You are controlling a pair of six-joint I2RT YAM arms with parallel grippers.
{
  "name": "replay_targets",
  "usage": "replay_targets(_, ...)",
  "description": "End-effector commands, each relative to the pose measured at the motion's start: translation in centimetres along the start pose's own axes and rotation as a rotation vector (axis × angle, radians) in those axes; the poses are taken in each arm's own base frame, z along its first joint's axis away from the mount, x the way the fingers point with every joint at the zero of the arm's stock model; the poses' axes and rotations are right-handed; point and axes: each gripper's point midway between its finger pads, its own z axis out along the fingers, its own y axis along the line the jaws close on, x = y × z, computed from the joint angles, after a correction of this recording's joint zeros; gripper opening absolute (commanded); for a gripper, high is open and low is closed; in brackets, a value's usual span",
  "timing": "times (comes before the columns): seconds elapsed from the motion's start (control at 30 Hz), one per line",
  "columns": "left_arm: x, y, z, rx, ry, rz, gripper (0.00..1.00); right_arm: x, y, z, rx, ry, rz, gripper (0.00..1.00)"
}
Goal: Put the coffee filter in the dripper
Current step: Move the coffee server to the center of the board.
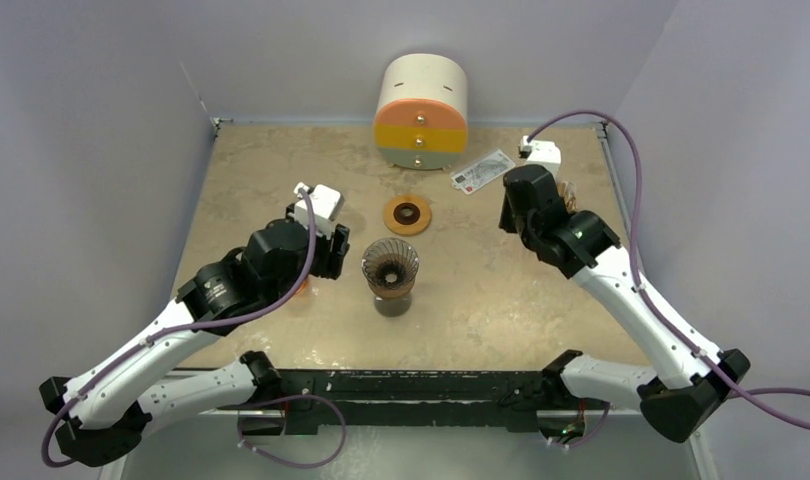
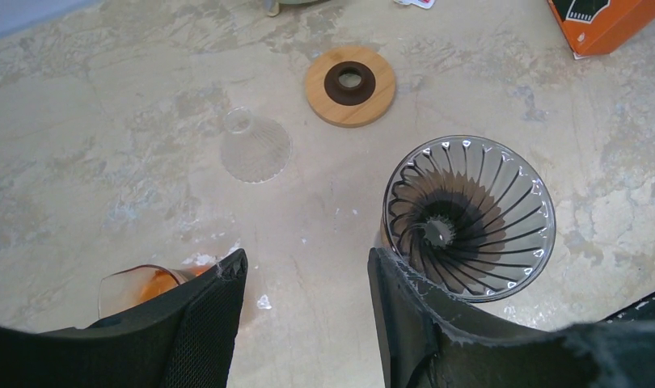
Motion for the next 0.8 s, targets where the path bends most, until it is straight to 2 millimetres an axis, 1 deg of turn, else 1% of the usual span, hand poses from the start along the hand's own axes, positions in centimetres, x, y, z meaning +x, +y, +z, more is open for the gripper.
replay_targets(0.0,-1.2,1.0,-0.6,-0.034,-0.088,-0.023,0.55,-3.6,-3.5,0.7,0.148,-0.076,-0.05,0.27)
replay_targets(0.13,-0.8,1.4,-0.6,-0.045,-0.081,-0.014,0.55,-4.9,-5.6,2.2,0.239,-0.084,-0.049,0.28)
replay_targets(0.27,-0.3,1.7,-0.4,-0.065,-0.067,0.013,0.55,-5.6,-7.0,4.3,0.305,-0.057,-0.053,0.29)
replay_targets(0.47,-0.2,2.1,-0.4,-0.082,-0.063,0.026,0.55,-6.3,-9.0,7.1,0.36,-0.015,-0.052,0.3)
replay_targets(0.77,-0.1,2.0,-0.3,-0.079,-0.062,0.037,0.56,-4.7,-12.0,11.2,0.394,0.096,-0.017,0.29)
